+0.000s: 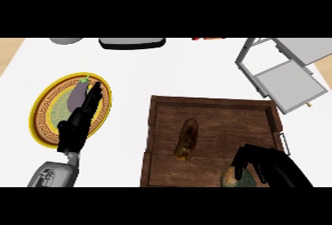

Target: Pick the squash from the tray and place it in the tiered shelf

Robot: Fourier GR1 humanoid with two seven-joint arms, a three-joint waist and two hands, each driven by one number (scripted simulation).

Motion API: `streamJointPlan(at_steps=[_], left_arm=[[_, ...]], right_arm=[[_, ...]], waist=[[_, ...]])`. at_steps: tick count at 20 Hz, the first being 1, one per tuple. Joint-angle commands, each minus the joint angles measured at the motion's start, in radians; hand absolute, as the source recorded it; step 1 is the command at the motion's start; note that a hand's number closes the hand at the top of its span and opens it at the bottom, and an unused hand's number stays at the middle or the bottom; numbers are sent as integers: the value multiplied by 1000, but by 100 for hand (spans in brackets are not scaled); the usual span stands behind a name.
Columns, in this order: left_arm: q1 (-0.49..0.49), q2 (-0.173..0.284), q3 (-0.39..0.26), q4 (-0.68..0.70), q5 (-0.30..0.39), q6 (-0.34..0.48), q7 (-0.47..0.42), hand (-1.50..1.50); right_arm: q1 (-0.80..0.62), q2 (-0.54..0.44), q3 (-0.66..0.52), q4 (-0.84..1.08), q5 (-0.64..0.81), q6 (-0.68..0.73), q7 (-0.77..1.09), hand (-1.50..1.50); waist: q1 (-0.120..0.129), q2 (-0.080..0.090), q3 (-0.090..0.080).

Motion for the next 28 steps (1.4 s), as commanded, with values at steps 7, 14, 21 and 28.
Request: streamJointPlan(at_steps=[7,14,21,28], left_arm=[[19,-10,1,7,3,-31,-49,0],[-10,-17,2,19,-20,-33,-28,0],[-87,-60,6,42,-51,-9,25,0],[-51,-43,35,11,-33,-70,10,0]], right_arm=[[136,-148,-553,-347,-471,98,-30,150],[15,-245,-924,-247,-706,133,6,150],[-181,-373,-1018,-128,-701,114,135,150],[-372,-484,-997,-40,-720,76,287,150]], waist=[[24,9,-2],[30,10,-2],[43,12,-2],[46,12,-3]])
